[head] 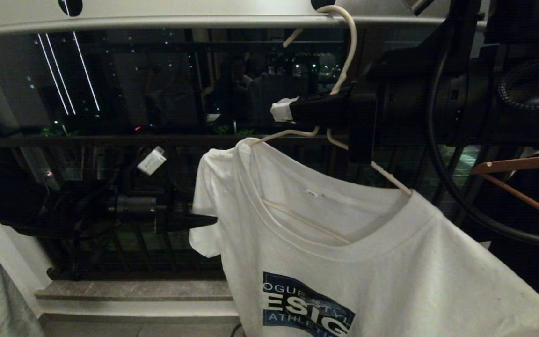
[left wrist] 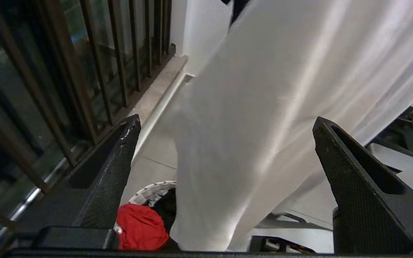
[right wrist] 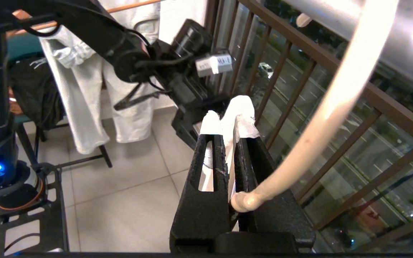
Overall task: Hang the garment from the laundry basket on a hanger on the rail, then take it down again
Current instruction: Take the clothes off the clothes rack
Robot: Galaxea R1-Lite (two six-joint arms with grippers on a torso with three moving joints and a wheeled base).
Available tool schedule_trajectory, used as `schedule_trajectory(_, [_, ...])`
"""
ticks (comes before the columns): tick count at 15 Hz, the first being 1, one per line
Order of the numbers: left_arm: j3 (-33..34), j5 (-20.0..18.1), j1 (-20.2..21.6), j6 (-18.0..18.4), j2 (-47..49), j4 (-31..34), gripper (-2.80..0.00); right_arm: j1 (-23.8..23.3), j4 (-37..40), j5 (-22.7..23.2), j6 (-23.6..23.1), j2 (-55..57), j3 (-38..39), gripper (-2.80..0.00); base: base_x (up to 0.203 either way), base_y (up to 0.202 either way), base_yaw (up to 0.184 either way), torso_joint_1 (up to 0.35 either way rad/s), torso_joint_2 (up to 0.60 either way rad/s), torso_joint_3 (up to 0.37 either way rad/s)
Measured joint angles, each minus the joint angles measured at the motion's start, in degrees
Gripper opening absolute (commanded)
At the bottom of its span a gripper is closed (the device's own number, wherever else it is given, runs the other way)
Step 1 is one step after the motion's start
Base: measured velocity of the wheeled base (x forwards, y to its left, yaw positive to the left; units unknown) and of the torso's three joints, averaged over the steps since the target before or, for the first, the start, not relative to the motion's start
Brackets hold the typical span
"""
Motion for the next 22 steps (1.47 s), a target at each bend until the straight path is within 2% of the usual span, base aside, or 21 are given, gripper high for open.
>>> schedule_trajectory(5, [0.62, 0.2, 0.5, 0.2, 0.25, -0.03, 0.0, -0.09, 0.01, -0.24, -0.04, 0.05, 0.01, -2.8, 0.0, 0.0, 0.0, 0.0, 0.0, 0.0])
schedule_trajectory(8, [2.58, 0.51, 1.81, -2.02, -1.37, 0.44, 0.0, -0.09, -0.02, -0.31, -0.06, 0.16, 0.15, -2.8, 0.0, 0.0, 0.0, 0.0, 0.0, 0.0])
schedule_trajectory(13, [3.79, 0.45, 3.8, -2.11, -2.11, -0.06, 0.0, -0.09, -0.1, -0.48, -0.23, 0.2, 0.52, -2.8, 0.0, 0.0, 0.0, 0.0, 0.0, 0.0])
schedule_trajectory(14, [3.79, 0.45, 3.78, -1.94, -2.12, -0.08, -2.8, -0.09, -0.08, -0.5, -0.31, 0.2, 0.54, -2.8, 0.0, 0.0, 0.0, 0.0, 0.0, 0.0])
schedule_trajectory(22, [3.88, 0.45, 4.4, -1.79, -2.26, -0.26, -2.8, -0.09, 0.0, -0.53, -0.34, 0.24, 0.52, -2.8, 0.0, 0.0, 0.0, 0.0, 0.0, 0.0])
